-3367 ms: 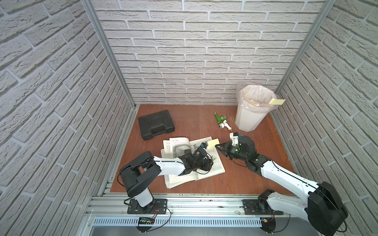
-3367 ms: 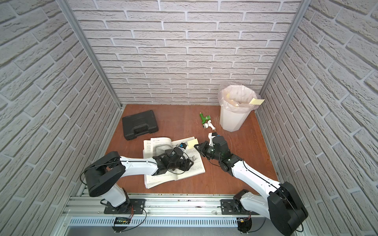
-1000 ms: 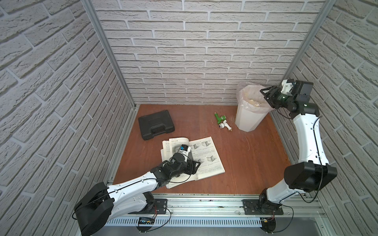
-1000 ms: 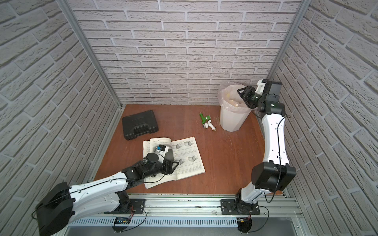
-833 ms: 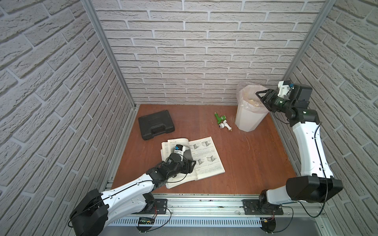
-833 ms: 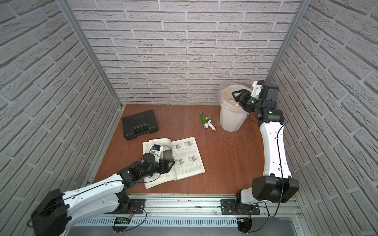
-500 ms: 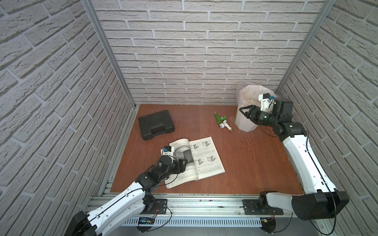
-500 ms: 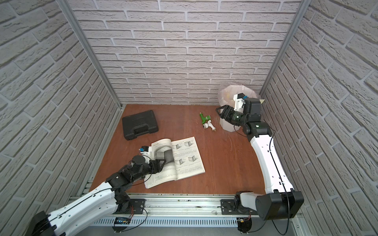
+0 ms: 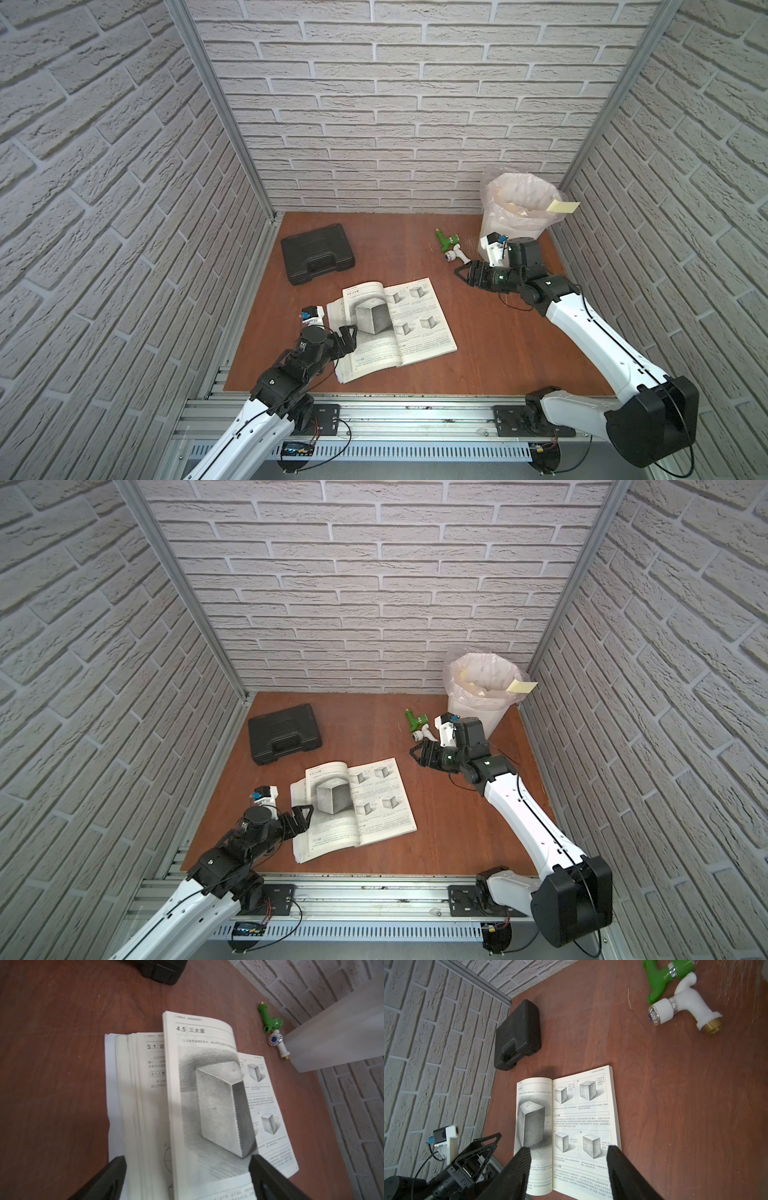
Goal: Peel off the used sticky note
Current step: Turn the page of the book at the center of the board.
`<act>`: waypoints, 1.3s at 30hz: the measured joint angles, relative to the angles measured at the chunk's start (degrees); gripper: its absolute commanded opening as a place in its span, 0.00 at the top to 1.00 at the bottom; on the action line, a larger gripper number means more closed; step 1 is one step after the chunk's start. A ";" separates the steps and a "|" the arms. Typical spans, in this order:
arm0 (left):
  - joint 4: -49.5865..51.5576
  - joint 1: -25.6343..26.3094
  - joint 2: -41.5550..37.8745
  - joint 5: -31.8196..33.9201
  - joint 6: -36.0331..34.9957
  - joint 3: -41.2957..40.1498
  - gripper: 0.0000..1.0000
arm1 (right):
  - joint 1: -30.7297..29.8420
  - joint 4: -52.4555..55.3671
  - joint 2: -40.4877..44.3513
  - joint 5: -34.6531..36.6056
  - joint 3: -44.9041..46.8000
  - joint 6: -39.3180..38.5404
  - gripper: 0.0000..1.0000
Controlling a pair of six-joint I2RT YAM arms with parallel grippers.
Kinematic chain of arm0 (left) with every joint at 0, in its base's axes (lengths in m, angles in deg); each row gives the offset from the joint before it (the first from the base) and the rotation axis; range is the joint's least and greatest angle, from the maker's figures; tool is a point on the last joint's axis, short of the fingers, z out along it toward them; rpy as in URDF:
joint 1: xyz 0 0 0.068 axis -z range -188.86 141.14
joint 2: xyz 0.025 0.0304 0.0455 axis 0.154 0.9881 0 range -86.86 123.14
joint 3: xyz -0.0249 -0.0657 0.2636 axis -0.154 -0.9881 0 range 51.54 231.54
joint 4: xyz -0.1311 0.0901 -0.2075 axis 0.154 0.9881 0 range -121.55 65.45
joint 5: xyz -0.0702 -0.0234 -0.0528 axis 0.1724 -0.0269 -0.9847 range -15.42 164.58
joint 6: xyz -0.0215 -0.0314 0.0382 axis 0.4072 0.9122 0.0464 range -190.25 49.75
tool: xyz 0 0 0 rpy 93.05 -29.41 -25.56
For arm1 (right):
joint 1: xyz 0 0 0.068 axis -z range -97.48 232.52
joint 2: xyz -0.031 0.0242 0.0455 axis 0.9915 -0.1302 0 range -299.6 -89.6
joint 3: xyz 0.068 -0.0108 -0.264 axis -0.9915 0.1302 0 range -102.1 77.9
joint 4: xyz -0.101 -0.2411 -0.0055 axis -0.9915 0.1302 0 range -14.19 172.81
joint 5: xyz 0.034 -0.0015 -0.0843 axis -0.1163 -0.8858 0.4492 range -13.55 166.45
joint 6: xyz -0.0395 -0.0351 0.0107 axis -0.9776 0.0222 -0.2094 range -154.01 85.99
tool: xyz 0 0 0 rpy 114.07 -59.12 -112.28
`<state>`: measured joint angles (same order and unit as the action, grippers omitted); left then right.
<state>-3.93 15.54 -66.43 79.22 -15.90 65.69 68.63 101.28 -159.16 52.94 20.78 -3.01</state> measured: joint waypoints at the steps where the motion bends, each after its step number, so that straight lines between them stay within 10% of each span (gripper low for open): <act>1: 0.96 -0.57 0.04 0.31 0.37 -0.24 0.02 | -0.33 -0.20 -0.09 0.17 0.70 0.00 0.35; 9: 3.15 -5.35 5.46 -0.48 1.36 -2.45 0.02 | -1.95 -3.54 -1.55 0.72 3.80 0.02 0.24; 13: 1.18 -6.71 8.76 -2.58 1.29 -3.43 0.02 | -2.14 -4.76 -2.49 0.92 5.20 -0.11 0.00; 39: -21.99 -7.72 11.85 -17.18 1.42 -9.81 0.02 | -2.14 -9.99 -5.25 1.18 11.93 1.29 0.00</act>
<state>-25.92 7.83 -54.58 62.04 -14.48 55.88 66.49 91.29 -164.40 54.12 32.71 -1.72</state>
